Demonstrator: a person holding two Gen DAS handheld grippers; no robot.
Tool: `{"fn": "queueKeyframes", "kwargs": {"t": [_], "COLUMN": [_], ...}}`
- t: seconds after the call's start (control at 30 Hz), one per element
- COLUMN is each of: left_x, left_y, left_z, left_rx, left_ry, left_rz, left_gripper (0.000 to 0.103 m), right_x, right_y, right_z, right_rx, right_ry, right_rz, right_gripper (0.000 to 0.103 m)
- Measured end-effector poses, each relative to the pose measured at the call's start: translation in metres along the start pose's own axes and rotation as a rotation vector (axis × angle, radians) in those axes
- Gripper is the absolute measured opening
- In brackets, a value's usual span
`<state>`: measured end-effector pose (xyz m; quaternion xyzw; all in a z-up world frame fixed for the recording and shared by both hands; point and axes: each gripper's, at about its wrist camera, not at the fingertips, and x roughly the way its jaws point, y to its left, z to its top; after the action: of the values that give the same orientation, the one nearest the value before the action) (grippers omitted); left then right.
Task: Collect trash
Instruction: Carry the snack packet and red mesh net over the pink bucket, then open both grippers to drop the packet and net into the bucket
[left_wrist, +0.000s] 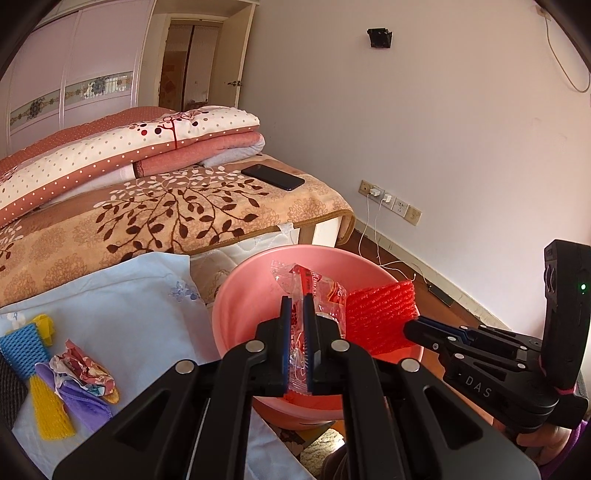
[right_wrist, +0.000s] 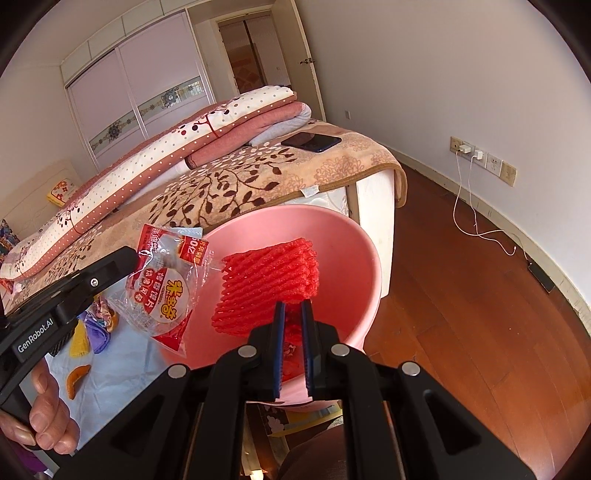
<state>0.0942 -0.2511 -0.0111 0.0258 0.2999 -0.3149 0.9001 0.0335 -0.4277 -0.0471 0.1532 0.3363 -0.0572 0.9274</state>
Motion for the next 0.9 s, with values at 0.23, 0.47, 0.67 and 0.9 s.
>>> {"fn": "queueKeyframes", "kwargs": {"t": [0.23, 0.47, 0.67, 0.9], "left_x": [0.002, -0.003, -0.014, -0.028], "left_y": [0.002, 0.005, 0.006, 0.011], "left_z": [-0.002, -0.002, -0.003, -0.005], "left_rx": [-0.020, -0.045, -0.036, -0.035], "left_ry": [0.030, 0.040, 0.007, 0.012], "left_rz": [-0.024, -0.046, -0.049, -0.034], "left_gripper": [0.036, 0.036, 0.036, 0.036], "right_x": [0.000, -0.001, -0.005, -0.018], "right_y": [0.001, 0.003, 0.009, 0.023], "right_z": [-0.001, -0.001, -0.001, -0.002], "right_rx": [0.001, -0.007, -0.018, -0.031], "right_ry": [0.000, -0.003, -0.008, -0.040], "right_rz": [-0.003, 0.006, 0.018, 0.059], "right_gripper": [0.008, 0.015, 0.024, 0.042]}}
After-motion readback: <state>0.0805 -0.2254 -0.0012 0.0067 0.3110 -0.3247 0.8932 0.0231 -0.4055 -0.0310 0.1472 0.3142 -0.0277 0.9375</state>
